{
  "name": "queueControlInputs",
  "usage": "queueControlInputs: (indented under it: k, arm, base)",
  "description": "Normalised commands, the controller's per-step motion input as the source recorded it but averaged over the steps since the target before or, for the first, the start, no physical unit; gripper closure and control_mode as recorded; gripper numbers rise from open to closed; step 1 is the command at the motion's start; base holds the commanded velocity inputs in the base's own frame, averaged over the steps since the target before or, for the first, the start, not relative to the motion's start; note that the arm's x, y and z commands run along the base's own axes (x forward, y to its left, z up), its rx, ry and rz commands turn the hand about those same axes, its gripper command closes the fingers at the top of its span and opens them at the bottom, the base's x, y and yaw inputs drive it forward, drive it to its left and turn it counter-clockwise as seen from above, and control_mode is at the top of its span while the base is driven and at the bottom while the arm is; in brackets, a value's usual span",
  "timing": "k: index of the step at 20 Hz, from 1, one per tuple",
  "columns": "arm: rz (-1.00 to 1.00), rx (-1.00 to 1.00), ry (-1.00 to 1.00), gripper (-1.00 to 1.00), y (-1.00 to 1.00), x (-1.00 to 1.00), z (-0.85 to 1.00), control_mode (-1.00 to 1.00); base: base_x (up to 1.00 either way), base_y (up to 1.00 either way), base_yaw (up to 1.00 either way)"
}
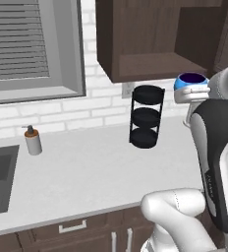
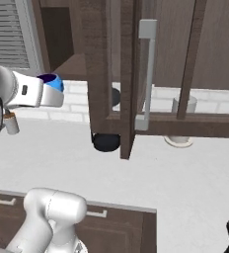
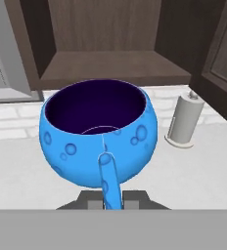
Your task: Gather all objects into one cabinet and sort the glasses and bowls to opposite sides.
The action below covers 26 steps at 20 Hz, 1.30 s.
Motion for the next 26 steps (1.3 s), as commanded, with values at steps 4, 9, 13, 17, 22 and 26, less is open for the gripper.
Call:
queueControlInputs:
  k: [4, 9, 13, 17, 22, 26]
  arm:
    - [0.0, 0.0, 0.0, 1.0, 0.0, 0.0, 0.0, 1.0]
    - [0.0, 0.0, 0.0, 1.0, 0.0, 0.0, 0.0, 1.0]
    - [0.0, 0.0, 0.0, 1.0, 0.0, 0.0, 0.0, 1.0]
    - [0.0, 0.0, 0.0, 1.0, 0.0, 0.0, 0.0, 1.0]
    - [0.0, 0.0, 0.0, 1.0, 0.0, 0.0, 0.0, 1.0]
    - [0.0, 0.0, 0.0, 1.0, 0.0, 0.0, 0.0, 1.0]
  base:
    - [-0.7, 0.06, 0.0]
    - [-0.69, 0.29, -0.08]
    - [-0.57, 0.65, -0.26]
    - [-0.34, 0.75, -0.38]
    - [-0.19, 0.11, -0.76]
    - [-0.03, -0.01, -0.94]
